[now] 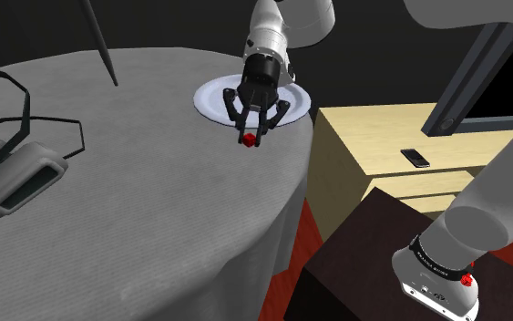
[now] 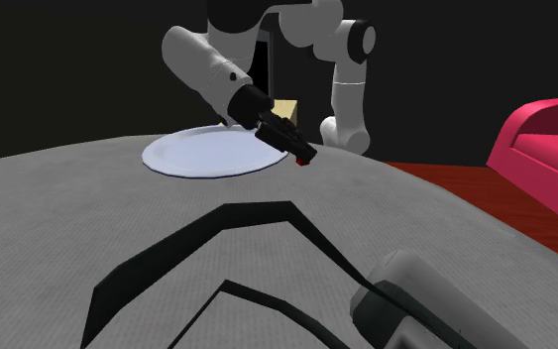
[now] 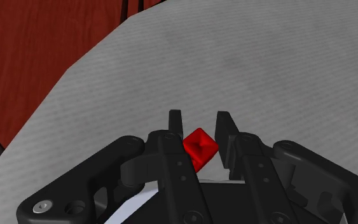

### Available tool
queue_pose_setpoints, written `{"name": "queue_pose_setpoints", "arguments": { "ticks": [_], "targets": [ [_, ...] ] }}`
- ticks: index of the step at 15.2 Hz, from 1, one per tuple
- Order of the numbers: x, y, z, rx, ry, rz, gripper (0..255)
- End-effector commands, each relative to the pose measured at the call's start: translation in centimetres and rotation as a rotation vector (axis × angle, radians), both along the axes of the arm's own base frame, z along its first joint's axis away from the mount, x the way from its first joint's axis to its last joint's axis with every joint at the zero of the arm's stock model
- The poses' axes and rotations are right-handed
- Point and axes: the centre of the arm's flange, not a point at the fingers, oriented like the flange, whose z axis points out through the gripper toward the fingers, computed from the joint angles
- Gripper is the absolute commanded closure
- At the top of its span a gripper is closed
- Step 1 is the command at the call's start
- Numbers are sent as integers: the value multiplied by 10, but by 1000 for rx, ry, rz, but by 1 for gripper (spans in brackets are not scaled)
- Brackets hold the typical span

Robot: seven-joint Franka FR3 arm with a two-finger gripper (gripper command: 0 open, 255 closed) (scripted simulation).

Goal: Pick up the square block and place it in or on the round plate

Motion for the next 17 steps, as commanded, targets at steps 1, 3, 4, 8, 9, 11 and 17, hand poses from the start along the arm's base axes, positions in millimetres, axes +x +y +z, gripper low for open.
{"name": "queue_pose_setpoints", "arguments": {
  "ticks": [1, 3, 4, 8, 9, 11, 17],
  "targets": [
    [0, 1, -3, -3, 5, 3, 255],
    [0, 1, -4, -3, 5, 3, 255],
    [1, 2, -3, -3, 5, 3, 255],
    [0, 1, 7, -3, 5, 3, 255],
    [0, 1, 12, -3, 5, 3, 255],
    [0, 1, 23, -3, 5, 3, 255],
    [0, 1, 55, -3, 5, 3, 255]
  ]
}}
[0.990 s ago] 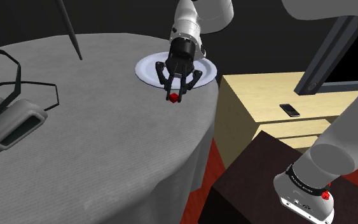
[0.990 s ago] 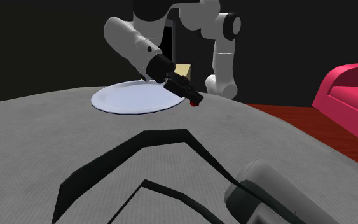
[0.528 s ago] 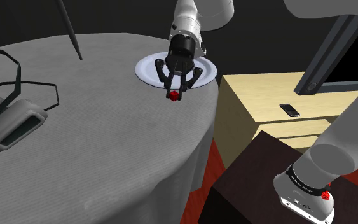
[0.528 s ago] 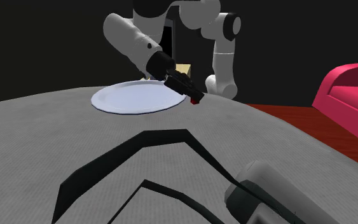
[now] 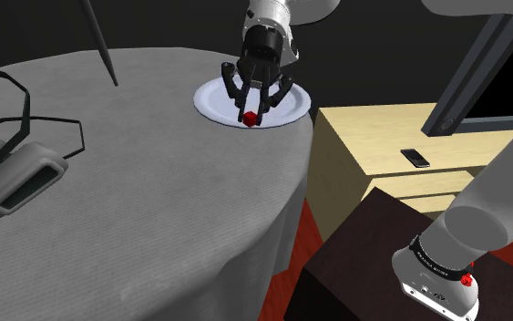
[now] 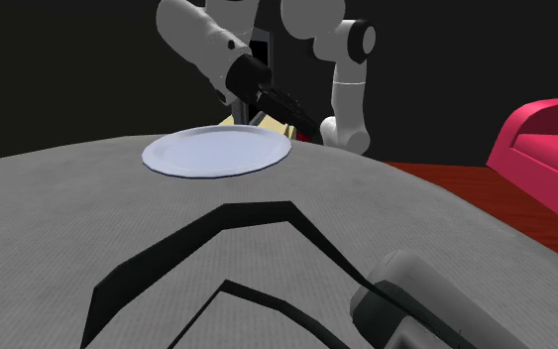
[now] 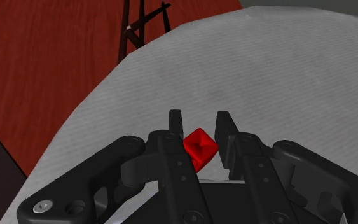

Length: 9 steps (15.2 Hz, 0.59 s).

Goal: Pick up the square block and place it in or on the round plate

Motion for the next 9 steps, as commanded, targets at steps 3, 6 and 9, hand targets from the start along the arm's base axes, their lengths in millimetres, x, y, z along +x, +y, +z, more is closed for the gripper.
{"name": "queue_pose_setpoints", "arguments": {
  "ticks": [3, 6, 9],
  "targets": [
    [1, 0, 22, 0, 0, 0, 255],
    [1, 0, 37, 0, 0, 0, 255],
    [20, -18, 38, 0, 0, 0, 255]
  ]
}}
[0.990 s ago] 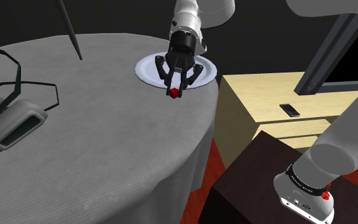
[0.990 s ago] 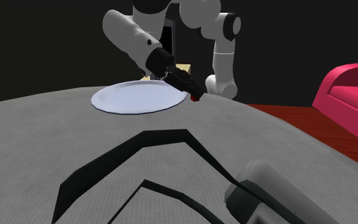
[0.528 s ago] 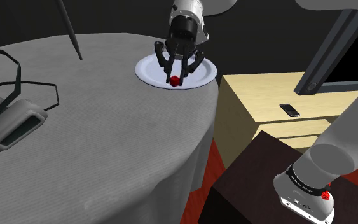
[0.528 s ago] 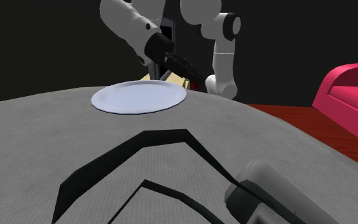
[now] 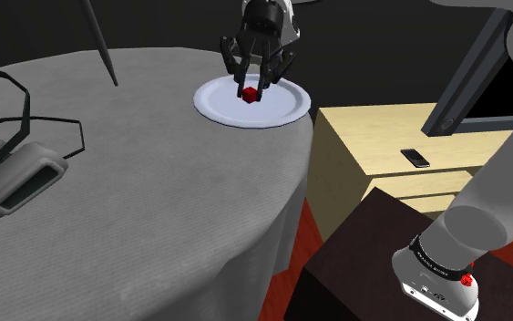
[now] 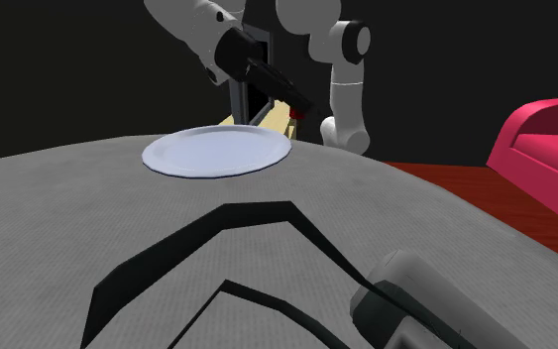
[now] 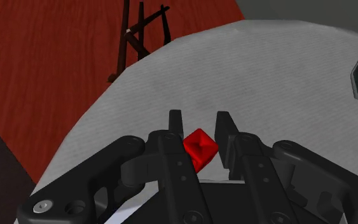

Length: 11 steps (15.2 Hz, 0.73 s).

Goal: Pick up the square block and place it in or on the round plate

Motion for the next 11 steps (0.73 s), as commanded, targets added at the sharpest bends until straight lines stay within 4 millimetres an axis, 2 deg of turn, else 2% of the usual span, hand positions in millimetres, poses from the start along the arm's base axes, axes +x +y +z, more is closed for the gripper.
{"name": "queue_pose_setpoints", "arguments": {
  "ticks": [1, 11],
  "targets": [
    [17, -18, 0, 0, 1, 0, 255],
    [113, -112, 4, 0, 1, 0, 255]
  ]
}}
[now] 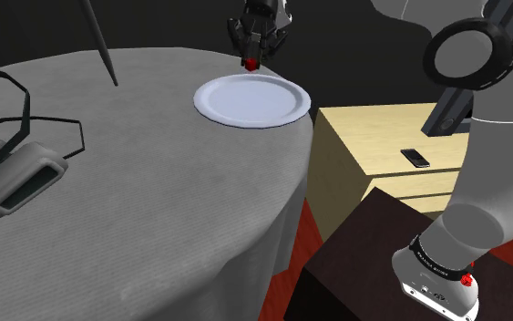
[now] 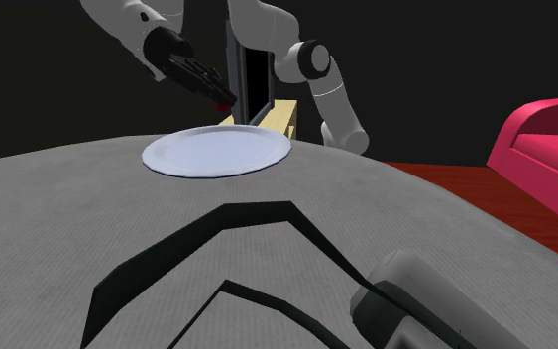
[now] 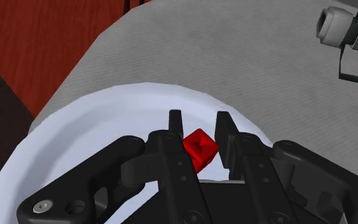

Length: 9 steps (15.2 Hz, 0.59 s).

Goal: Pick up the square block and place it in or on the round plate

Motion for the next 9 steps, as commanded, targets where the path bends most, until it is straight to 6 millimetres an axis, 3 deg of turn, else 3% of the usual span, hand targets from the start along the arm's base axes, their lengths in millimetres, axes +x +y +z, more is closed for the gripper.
{"name": "queue_pose_setpoints", "arguments": {
  "ticks": [1, 9],
  "targets": [
    [9, -14, -5, -1, 0, -1, 255],
    [9, -14, -47, -1, 0, -1, 255]
  ]
}}
